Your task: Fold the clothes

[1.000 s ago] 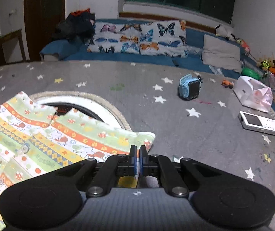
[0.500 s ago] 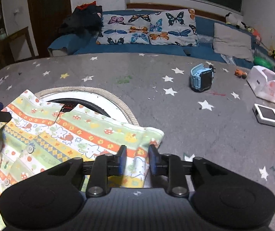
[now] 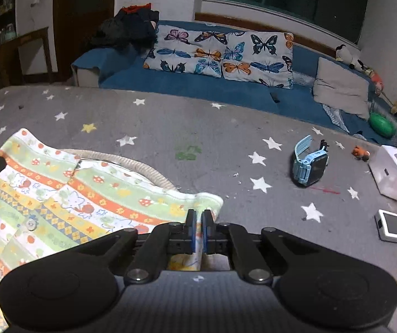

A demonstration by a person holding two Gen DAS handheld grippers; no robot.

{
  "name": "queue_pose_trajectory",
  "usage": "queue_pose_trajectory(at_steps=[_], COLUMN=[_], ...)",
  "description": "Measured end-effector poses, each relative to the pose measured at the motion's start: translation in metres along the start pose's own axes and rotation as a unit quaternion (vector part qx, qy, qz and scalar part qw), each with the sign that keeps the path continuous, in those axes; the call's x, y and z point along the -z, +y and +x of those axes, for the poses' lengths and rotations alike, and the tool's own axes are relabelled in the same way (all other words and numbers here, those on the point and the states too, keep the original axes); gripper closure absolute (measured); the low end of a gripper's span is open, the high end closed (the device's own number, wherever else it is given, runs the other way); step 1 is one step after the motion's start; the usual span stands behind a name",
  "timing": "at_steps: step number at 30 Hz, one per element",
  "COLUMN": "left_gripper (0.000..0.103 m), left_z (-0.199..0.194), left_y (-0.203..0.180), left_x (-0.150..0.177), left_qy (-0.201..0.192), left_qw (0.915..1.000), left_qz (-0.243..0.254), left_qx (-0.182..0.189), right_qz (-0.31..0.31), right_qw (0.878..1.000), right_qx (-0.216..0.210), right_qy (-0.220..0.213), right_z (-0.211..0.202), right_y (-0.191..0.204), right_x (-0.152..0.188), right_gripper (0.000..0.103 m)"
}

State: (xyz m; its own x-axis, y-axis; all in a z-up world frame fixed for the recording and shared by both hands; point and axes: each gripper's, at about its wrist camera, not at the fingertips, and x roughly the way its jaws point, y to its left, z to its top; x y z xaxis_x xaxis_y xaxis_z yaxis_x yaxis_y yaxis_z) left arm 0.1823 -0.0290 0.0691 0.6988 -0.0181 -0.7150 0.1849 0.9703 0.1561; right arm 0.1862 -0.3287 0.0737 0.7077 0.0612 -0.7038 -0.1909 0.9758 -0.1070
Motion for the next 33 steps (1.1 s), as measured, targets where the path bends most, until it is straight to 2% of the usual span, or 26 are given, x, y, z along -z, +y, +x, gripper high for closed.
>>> queue_pose_trajectory(at_steps=[4, 6, 8, 13, 18, 22, 24, 26, 29, 33], left_gripper=[0.074, 0.057, 0.049, 0.034, 0.020, 0.011, 0.007, 0.000, 0.000, 0.000], left_z=[-0.014, -0.028, -0.045, -0.086, -0.125, -0.147, -0.155, -0.164, -0.168, -0.168], left_y=[0.004, 0.002, -0.003, -0.030, -0.071, -0.098, -0.108, -0.115, -0.125, -0.137], left_x=[0.004, 0.007, 0.013, 0.038, 0.071, 0.091, 0.097, 0.102, 0.109, 0.114], left_qy=[-0.010, -0.016, -0.027, -0.042, -0.069, -0.083, -0.088, -0.097, -0.095, -0.099], left_qw=[0.9999, 0.9998, 0.9995, 0.9981, 0.9945, 0.9910, 0.9890, 0.9878, 0.9864, 0.9860], left_qz=[-0.009, -0.011, -0.009, 0.006, 0.043, 0.067, 0.075, 0.074, 0.079, 0.089], left_qx=[-0.009, -0.003, 0.010, 0.045, 0.066, 0.081, 0.092, 0.096, 0.108, 0.101], right_qz=[0.003, -0.002, -0.009, -0.029, -0.048, -0.063, -0.053, -0.044, -0.031, -0.003], right_qw=[1.000, 1.000, 0.999, 0.998, 0.997, 0.997, 0.998, 0.998, 0.999, 0.999], right_qx=[-0.014, -0.022, -0.030, -0.049, -0.051, -0.039, -0.033, -0.032, -0.026, 0.000], right_qy=[-0.011, -0.016, -0.019, -0.019, -0.012, -0.004, -0.007, -0.011, -0.024, -0.052], right_z=[-0.022, -0.040, -0.057, -0.091, -0.098, -0.094, -0.092, -0.092, -0.099, -0.120], right_y=[-0.005, -0.004, -0.003, 0.006, 0.022, 0.032, 0.031, 0.030, 0.026, 0.011], right_x=[0.005, 0.014, 0.025, 0.055, 0.078, 0.094, 0.099, 0.101, 0.104, 0.108], right_gripper=[0.089, 0.082, 0.063, 0.063, 0.063, 0.067, 0.075, 0.089, 0.099, 0.100])
